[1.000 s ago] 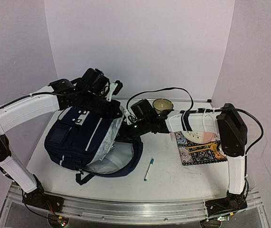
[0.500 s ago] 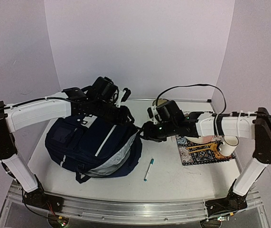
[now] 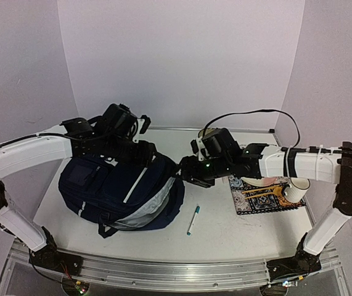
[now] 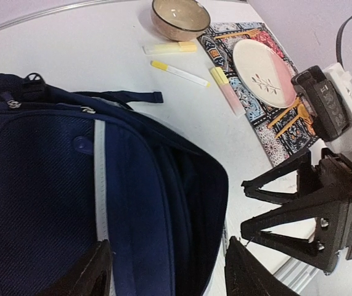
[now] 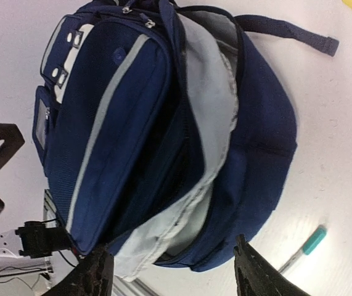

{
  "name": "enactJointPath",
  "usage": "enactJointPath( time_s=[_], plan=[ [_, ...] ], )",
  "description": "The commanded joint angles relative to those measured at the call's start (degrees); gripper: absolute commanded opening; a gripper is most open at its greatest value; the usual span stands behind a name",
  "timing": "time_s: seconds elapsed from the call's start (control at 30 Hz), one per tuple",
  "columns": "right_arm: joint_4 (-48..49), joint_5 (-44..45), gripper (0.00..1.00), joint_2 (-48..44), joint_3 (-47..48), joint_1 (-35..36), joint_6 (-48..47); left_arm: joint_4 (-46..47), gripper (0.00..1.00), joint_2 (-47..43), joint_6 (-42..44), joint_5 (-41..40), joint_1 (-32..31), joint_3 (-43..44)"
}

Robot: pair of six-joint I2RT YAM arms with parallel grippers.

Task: Pack the student bag
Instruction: Place the largest pocket of the bag in the student bag, then pick up the largest pocket of the bag from the student bag.

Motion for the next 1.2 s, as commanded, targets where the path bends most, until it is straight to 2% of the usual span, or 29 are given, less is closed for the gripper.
enactJointPath(
  time_s=[0.0,0.13,0.27,0.37,0.43,0.63,0.73,0.97,1.1,1.17],
  plan=[
    [-1.02,-0.55,0.74,2.72,5.57,1.50,5.95,-4.07,0.67,-4.40,-0.27,-5.07,0.10,-3.70],
    [-1.28,1.19,0.78,5.13,7.64,1.72,9.74,-4.76,0.71,-6.35,-0.08,-7.05,0.10,-6.51],
    [-1.91,2.08,0.78,8.96,9.36,2.09,12.59,-5.09,0.73,-7.56,0.28,-8.40,-0.02,-8.45],
    [-2.01,2.43,0.75,11.30,10.89,2.79,13.62,-5.27,0.74,-8.17,0.61,-8.89,0.01,-9.64],
    [-1.62,2.26,0.68,12.87,12.11,3.10,13.73,-5.24,0.74,-8.55,0.58,-9.03,0.01,-10.29],
    [18.29,-3.86,0.29,13.81,8.82,2.99,15.34,-5.29,0.75,-10.57,-0.71,-10.39,0.04,-11.53],
    [28.64,-8.89,0.16,14.98,9.01,2.92,15.53,-5.23,0.76,-10.84,-1.71,-10.50,0.19,-10.84],
    [58.51,-22.40,0.11,20.85,9.11,-0.46,25.70,-4.99,0.78,-8.84,-4.54,-10.35,0.86,-7.39],
    [63.11,-27.52,0.00,23.99,13.93,-2.23,27.62,-5.08,0.79,-7.95,-6.78,-11.50,1.80,-5.29],
    [65.40,-29.20,0.00,24.26,15.07,-3.64,28.96,-5.34,0.79,-7.78,-7.91,-12.23,2.57,-4.44]
  ],
)
